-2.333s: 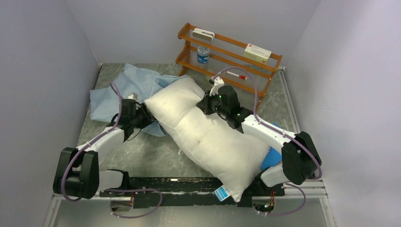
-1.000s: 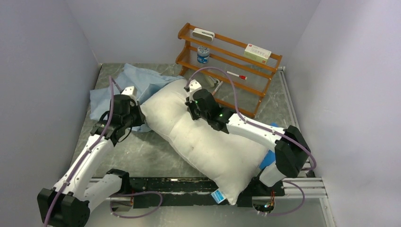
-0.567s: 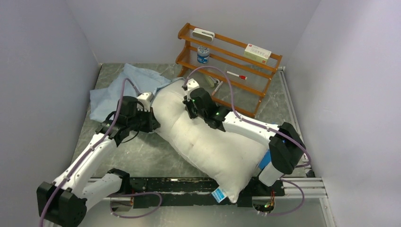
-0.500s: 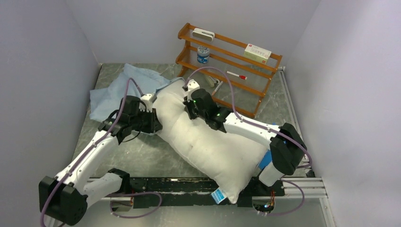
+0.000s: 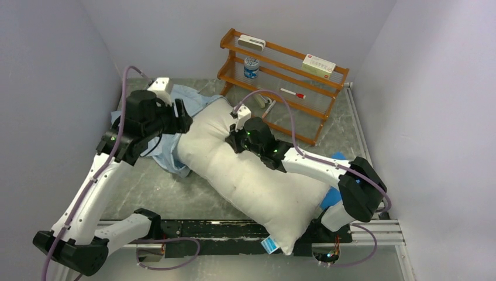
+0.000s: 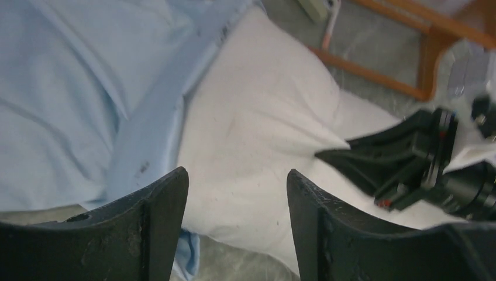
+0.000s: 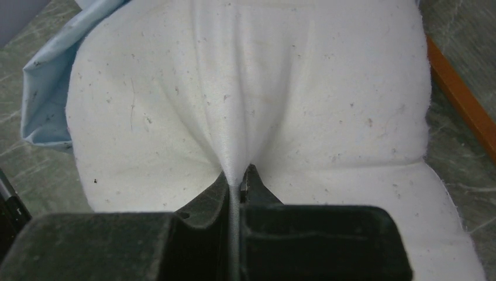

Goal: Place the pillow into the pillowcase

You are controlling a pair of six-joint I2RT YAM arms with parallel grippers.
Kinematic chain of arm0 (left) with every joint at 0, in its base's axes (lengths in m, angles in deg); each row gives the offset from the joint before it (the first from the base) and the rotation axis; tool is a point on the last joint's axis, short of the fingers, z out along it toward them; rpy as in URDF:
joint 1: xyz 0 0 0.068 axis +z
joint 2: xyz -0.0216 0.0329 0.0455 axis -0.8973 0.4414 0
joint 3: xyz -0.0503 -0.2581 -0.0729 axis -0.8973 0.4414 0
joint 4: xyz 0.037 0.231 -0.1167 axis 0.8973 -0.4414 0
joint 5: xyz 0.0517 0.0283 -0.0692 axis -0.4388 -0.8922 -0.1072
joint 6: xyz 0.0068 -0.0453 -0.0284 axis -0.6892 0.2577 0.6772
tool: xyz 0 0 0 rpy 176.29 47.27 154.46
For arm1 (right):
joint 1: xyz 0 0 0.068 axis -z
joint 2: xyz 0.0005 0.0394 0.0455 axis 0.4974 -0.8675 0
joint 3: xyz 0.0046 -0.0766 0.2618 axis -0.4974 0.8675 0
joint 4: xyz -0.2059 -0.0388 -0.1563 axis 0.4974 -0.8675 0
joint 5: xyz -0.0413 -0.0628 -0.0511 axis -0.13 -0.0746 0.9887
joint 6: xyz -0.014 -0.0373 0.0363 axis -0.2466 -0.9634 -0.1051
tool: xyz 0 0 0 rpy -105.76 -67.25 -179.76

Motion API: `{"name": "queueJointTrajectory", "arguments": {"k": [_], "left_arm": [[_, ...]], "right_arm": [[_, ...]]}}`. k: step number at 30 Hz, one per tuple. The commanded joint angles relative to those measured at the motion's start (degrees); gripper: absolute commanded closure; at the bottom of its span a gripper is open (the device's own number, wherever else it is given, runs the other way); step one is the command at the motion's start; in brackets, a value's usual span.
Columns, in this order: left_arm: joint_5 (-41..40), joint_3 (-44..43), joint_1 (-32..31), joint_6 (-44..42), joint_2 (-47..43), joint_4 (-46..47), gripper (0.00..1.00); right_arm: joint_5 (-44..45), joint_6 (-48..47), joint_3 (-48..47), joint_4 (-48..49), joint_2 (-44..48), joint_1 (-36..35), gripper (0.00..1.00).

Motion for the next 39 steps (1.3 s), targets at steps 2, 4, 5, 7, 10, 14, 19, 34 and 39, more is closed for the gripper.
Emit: {"name": "queueJointTrajectory", "arguments": {"k": [2,4,5,7,10,14,19,34,39], "left_arm": [[-9.58,-5.68,-0.28,-3.04,5.95,-1.04,0.33],[-12.39,-5.78,-0.28,-4.74,8.80,-0.56,0.36],[-13.69,-5.52,-0.28,-5.56,10.05,-0.22,0.36],[-15.68,-4.85,0.00,-6.58,12.34,0.68,0.36],[-15.36,-2.85,0.82,-7.55,14.36,4.89,0.34],[-16.83,-2.39,1.48,-7.47,18.71,7.90,0.34],[-17.67,-0.08,2.23,-8.72,21.29,13.61,0.34],[2.28,0.21,-0.88,-9.67,13.21,21.76,0.95],[6.24,-1.02,-2.73,-5.27,11.04,19.25,0.95]], "right_arm": [[-1.91,0.95,1.13,-0.62,0.88,-0.38,1.00],[-1.91,1.38,1.28,-0.18,1.43,-0.33,1.00],[-1.91,1.64,1.36,0.12,1.76,-0.38,1.00],[-3.68,2.11,1.18,0.36,2.26,-0.38,1.00],[-5.15,2.79,1.17,0.92,2.67,-0.47,1.00],[-6.80,4.01,1.60,2.17,2.71,-0.47,1.00],[-8.39,5.85,2.23,3.76,2.83,-0.51,1.00],[-10.65,13.31,3.36,13.53,1.06,-0.96,1.00],[-7.97,15.53,2.50,15.83,-0.03,-1.08,1.00]]}}
